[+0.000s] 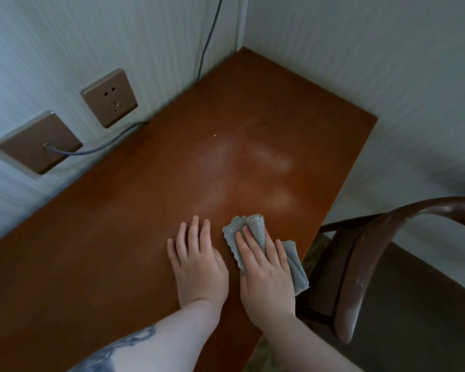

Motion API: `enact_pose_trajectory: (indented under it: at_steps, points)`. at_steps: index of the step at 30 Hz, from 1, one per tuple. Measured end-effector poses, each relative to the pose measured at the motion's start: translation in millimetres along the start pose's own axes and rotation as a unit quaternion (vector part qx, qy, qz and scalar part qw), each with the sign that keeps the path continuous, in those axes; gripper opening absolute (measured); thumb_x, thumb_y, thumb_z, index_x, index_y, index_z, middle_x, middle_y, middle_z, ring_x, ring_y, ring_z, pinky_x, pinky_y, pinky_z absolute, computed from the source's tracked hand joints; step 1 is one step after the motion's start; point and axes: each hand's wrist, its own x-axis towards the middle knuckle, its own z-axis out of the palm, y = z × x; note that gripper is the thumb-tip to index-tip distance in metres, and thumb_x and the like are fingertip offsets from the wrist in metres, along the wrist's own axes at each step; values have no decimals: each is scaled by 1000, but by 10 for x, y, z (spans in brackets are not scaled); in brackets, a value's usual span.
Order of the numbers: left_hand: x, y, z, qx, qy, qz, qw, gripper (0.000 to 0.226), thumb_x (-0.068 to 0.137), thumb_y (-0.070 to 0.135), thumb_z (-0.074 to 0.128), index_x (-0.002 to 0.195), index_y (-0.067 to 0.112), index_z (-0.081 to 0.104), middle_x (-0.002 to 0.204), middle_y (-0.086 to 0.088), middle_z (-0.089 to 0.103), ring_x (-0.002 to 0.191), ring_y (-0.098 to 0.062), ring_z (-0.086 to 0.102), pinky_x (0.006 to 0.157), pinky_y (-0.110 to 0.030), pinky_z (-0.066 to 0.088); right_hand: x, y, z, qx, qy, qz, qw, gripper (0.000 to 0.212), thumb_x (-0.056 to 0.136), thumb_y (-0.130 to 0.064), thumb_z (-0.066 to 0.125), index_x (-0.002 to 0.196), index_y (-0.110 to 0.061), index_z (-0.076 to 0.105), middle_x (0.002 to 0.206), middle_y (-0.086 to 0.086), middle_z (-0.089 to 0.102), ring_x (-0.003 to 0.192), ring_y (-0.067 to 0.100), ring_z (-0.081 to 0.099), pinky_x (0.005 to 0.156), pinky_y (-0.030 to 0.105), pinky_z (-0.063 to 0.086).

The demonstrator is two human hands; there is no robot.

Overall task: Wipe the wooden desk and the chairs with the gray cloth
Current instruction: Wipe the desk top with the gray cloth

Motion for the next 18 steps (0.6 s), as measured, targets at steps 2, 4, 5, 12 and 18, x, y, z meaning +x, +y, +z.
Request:
enact_pose_trajectory:
  at_steps: [2, 4, 5, 12, 18]
  points:
    - [4, -6, -3, -8, 0, -2, 1000, 53, 92, 27, 24, 138, 20, 48, 148, -1, 42, 141, -24, 28, 116, -49, 20, 8, 5, -4, -2, -6, 4, 1000, 58, 91, -29, 32, 148, -24, 37, 152, -8, 36, 144, 22, 26, 115, 44, 17]
    - [6, -2, -16, -14, 2, -2, 1000, 55, 92, 29, 20, 138, 21, 49, 148, 0, 42, 141, -23, 28, 117, -48, 18, 13, -9, -29, 2, -21, 7, 1000, 58, 90, -30, 32, 148, -23, 38, 152, -8, 37, 144, 22, 28, 114, 44, 17]
    - [8, 3, -23, -16, 2, -4, 1000, 55, 92, 30, 20, 138, 21, 49, 148, 0, 42, 141, -23, 28, 117, -47, 17, 13, -19, -49, 5, -25, 3, 1000, 59, 90, -30, 33, 148, -23, 38, 152, -7, 37, 143, 23, 28, 114, 44, 17]
    - [8, 18, -19, 26, -18, -7, 999, 48, 92, 23, 37, 138, 19, 48, 147, -3, 43, 139, -26, 30, 114, -51, 24, 279, 49, -221, 18, -109, -184, 977, 57, 96, -36, 23, 153, -31, 20, 159, -12, 19, 148, 17, 6, 119, 41, -5]
    - [-4, 81, -51, 34, -10, -21, 999, 46, 97, 22, 32, 141, 19, 47, 149, -2, 40, 142, -23, 27, 117, -49, 19, 362, 497, -196, 22, -7, 59, 998, 61, 96, -31, 37, 154, -25, 18, 160, -7, 14, 148, 23, 12, 119, 42, 1]
